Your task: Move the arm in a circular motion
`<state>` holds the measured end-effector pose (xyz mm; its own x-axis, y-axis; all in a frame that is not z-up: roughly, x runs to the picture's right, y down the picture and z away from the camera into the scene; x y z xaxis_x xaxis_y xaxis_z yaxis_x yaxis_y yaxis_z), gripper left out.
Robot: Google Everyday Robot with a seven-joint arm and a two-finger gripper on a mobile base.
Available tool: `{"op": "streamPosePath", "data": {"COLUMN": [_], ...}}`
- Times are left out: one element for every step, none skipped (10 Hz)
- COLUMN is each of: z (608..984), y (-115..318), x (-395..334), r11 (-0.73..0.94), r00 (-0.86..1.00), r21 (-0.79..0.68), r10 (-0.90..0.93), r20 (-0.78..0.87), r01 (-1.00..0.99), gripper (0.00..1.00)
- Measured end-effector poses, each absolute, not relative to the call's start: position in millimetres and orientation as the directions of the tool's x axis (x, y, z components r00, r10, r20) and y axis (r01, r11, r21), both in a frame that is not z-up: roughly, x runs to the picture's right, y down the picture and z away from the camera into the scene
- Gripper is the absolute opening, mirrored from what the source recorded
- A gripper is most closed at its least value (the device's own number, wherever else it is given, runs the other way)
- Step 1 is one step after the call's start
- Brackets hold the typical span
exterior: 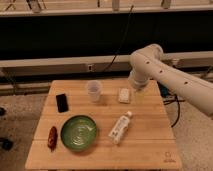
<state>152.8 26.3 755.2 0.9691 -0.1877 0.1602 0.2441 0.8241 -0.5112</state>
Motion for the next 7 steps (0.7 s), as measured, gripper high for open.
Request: {"op": "streamPosePath", "data": {"z": [755,755,755,754,754,754,753], "y": [26,26,25,25,24,24,24], "x": [150,148,149,149,145,140,136], "r11": [0.824,0.823,0.823,0.821,0.821,0.819,0.819], "r00": [0.968,0.968,0.966,0.966,0.966,0.965,0.964], "r21": [-0.51,-0.51,-0.508,-0.511,-0.511,-0.511,-0.51], "r10": [-0.19,-0.192,-0.196,-0.197,-0.197,-0.2,-0.201], "r20": [0.162,0.164,0.167,0.165,0.168,0.171,0.173], "r01": [0.247,0.25,0.255,0.255,0.256,0.261,0.262], "gripper": [0.8,0.8,0.8,0.8,0.8,0.8,0.8]}}
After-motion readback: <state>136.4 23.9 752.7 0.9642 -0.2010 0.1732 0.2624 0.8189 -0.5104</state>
